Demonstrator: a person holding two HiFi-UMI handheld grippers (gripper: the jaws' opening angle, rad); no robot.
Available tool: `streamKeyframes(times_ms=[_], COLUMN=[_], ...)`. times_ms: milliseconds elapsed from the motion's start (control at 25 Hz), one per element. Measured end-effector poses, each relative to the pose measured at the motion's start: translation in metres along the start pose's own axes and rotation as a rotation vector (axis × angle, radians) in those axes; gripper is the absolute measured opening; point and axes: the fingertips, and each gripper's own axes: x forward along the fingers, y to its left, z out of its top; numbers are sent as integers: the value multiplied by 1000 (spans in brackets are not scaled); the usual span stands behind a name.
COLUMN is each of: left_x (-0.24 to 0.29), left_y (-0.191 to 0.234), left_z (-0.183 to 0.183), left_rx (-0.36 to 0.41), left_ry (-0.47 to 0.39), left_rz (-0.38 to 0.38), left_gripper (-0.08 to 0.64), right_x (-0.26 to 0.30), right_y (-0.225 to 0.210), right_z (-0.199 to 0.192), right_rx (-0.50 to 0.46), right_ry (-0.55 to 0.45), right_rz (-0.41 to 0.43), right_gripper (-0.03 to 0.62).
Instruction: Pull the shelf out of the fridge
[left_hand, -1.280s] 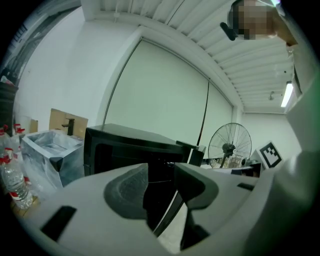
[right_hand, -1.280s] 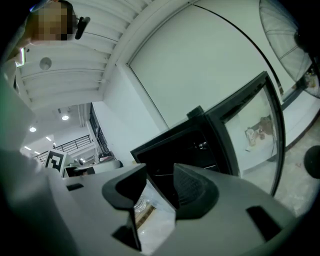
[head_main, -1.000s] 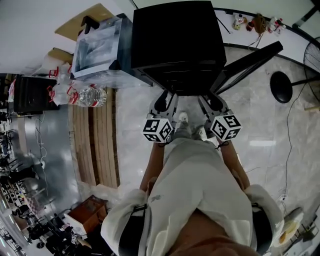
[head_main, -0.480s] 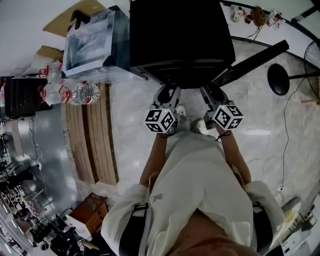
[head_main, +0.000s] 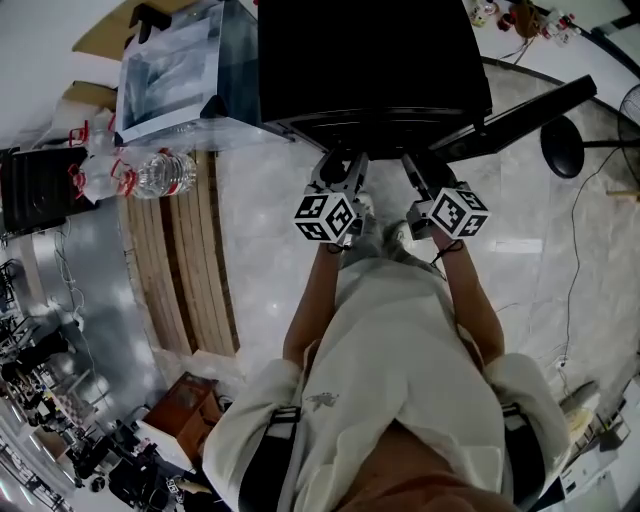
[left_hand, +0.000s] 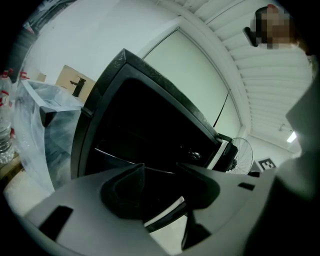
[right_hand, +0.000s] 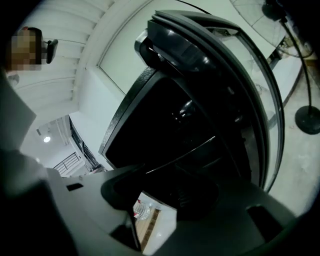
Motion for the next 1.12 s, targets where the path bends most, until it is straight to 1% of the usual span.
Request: streamKeyframes(times_ms=[200, 440, 600, 800, 960, 1120], left_x=[11, 22, 32, 40, 47, 56], left_y=[10, 22, 30, 38, 48, 53], left_z=[-8, -12, -11, -5, -1, 0], left_rx=[-34, -85, -118, -184, -236, -260], left_ry=[16, 14, 7, -25, -55, -69], left_rz=[-5, -5, -4, 1, 4, 8], left_gripper=[210, 231, 248, 280, 296, 298], right_x=[14, 28, 38, 47, 59, 69], right_y=[-8, -23, -27, -29, -38, -45], right_z=[-1, -3, -1, 8, 8, 13], right_rx=[31, 116, 163, 197, 214, 209], right_ry=[-17, -58, -86, -129, -152, -174], right_rz=[-10, -30, -24, -20, -27, -36], right_gripper=[189, 210, 244, 296, 310, 311])
